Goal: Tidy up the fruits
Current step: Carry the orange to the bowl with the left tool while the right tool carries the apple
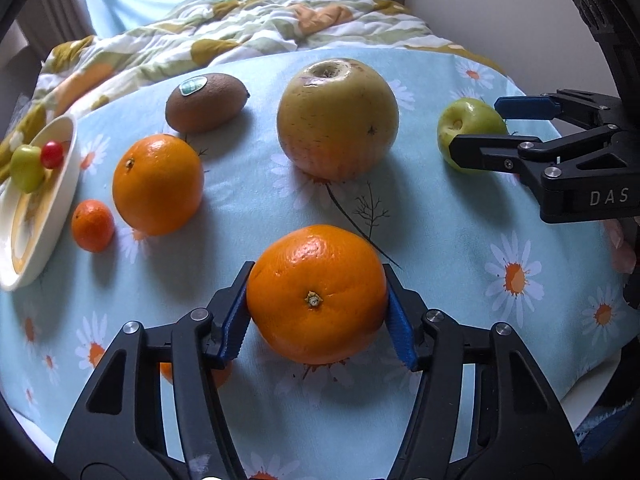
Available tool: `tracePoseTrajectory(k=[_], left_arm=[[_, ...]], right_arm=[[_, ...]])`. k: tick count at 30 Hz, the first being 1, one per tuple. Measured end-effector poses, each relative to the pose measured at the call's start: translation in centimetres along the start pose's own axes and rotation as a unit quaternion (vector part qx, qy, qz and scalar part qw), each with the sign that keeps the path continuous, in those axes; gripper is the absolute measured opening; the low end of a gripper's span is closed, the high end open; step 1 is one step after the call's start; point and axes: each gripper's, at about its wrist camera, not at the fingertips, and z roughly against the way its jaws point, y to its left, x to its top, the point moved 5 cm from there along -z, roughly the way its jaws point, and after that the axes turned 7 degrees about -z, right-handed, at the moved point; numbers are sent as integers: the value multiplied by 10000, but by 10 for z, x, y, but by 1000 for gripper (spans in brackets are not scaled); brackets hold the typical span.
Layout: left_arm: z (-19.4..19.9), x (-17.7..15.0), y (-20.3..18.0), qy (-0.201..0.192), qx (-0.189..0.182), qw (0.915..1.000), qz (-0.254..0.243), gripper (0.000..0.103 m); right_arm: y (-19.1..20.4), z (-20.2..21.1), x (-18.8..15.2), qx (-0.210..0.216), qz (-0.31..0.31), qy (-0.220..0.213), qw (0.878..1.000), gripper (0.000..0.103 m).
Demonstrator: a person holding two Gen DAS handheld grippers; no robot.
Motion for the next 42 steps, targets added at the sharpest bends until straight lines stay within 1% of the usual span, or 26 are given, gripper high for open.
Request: tracePoseTrajectory(k=[2,6,10,11,13,14,20,28,36,42], left_arm=[[1,0,0,-10,-5,10000,9,65],[2,-4,0,-18,-30,10000,56,65],[3,-6,1,-38,-59,9999,96,65],[4,-6,1,-41,-75,9999,112,65],[5,-6,0,-56,-104,9998,137,65],[6,-6,0,-75,-110,9998,143,65],[19,-5,-2,-203,-123,9996,168,65],[52,2,5,-492,-76,9983,293,65],[95,3,29,-778,112,9960,429,65],[122,1,58,-1022,209,9928,584,65]], right_arm=[[1,-4,0,8,30,32,10000,85],[4,-10,0,68,98,107,9999,76],[8,-15,-1,78,155,145,9997,73],[9,-16,-1,70,171,157,9997,72],[9,-19,-2,46,191,203,9996,61],[8,-20,-2,-41,187,196,9996,51],[9,-9,-3,17,118,126,9998,50],[21,26,2,137,52,-78,9999,50],[50,62,11,288,66,-310,9991,50],[82,80,23,281,160,-434,9985,50]])
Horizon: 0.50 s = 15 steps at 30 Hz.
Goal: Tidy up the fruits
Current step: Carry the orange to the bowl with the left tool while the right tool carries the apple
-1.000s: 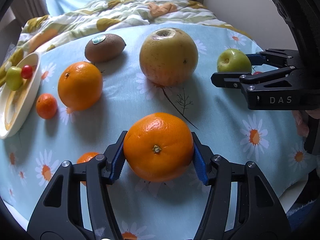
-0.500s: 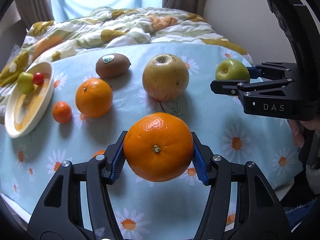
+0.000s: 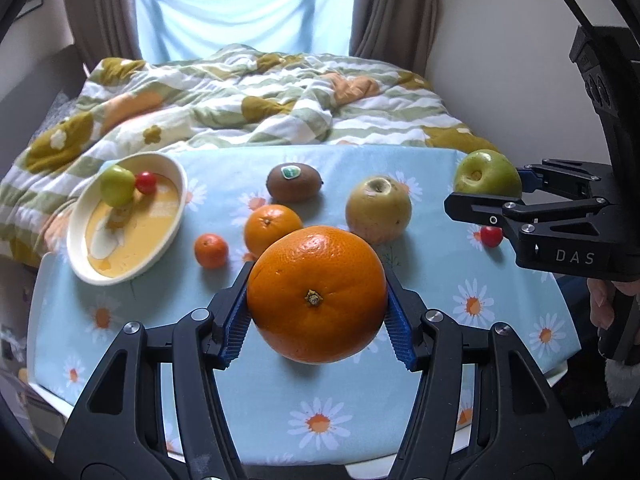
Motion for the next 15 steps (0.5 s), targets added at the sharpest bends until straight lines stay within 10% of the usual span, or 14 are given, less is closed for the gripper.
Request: tracePoseTrajectory(k=[15], left_arm=[[30,16,135,-112,148,9998,82,65]], right_arm=[[110,-9,54,156,-107,-241,9995,50]])
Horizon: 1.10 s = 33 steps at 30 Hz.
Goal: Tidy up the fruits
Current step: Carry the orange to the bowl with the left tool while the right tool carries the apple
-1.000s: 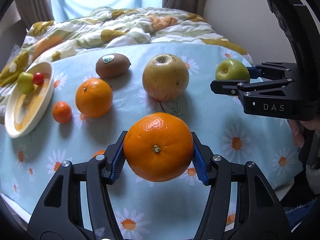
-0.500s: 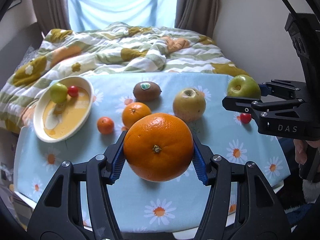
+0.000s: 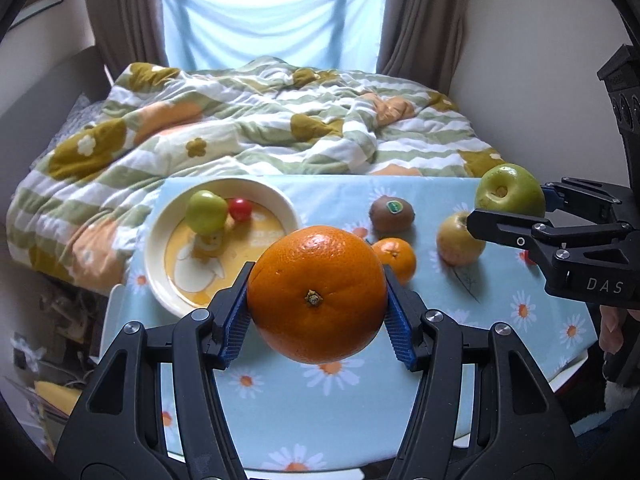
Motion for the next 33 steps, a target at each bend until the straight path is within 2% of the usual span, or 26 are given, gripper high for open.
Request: tracePoseTrajectory(k=[8,14,17,27,33], left_arm=[[-18,4,74,149,-34,9999,-50,65],[-55,4,122,445,-290,9986,-34,65],[-75,4,137,555,-383,9975,-216,65],[-122,7,154,627,-523,9930,-855,65],[-140,2,153,772,-615,9901,-1000,65]], right_arm=[[45,-34,19,-87,-159,55,9998,50],[66,-63,28,-278,-427,92,9987,50],[70,-77,32,-379,-636,125,9972,50],[80,-105,33,-633,-989,260,9927,50],[76,-109,31,-751,-1191,271,9897,50]])
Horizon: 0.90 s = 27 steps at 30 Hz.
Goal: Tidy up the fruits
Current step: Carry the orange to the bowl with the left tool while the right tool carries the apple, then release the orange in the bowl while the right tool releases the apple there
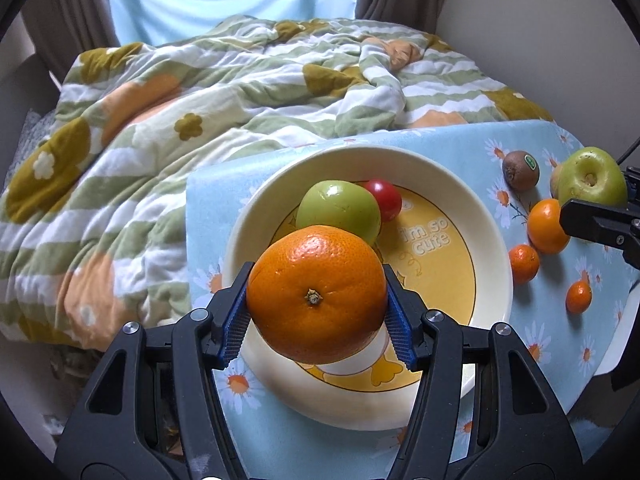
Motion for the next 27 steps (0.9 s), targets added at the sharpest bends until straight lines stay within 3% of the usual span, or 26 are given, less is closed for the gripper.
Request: tracePoseTrajectory(k=[4,5,6,8,21,27], left_arm=[[-1,-1,-1,-46,6,10000,-5,71],[1,1,-2,-112,50,9999,-12,92],[4,3,-1,-182,120,9998,-4,103],[13,6,-1,-327,185,9993,33,103],[46,-19,-8,-37,374,9960,809,103],[59,-33,-12,10,717,9928,963,103]], right_arm=[[-3,-1,-1,-7,-63,39,10000,50],[-4,-1,-1,0,-62,54,10000,50],[-4,-1,-1,13,-53,65,10000,50],[-5,-1,0,52,-26,81,10000,50],[8,-5,16,435,627,161,9970,50],[25,-24,20,677,1000,329,9921,50]])
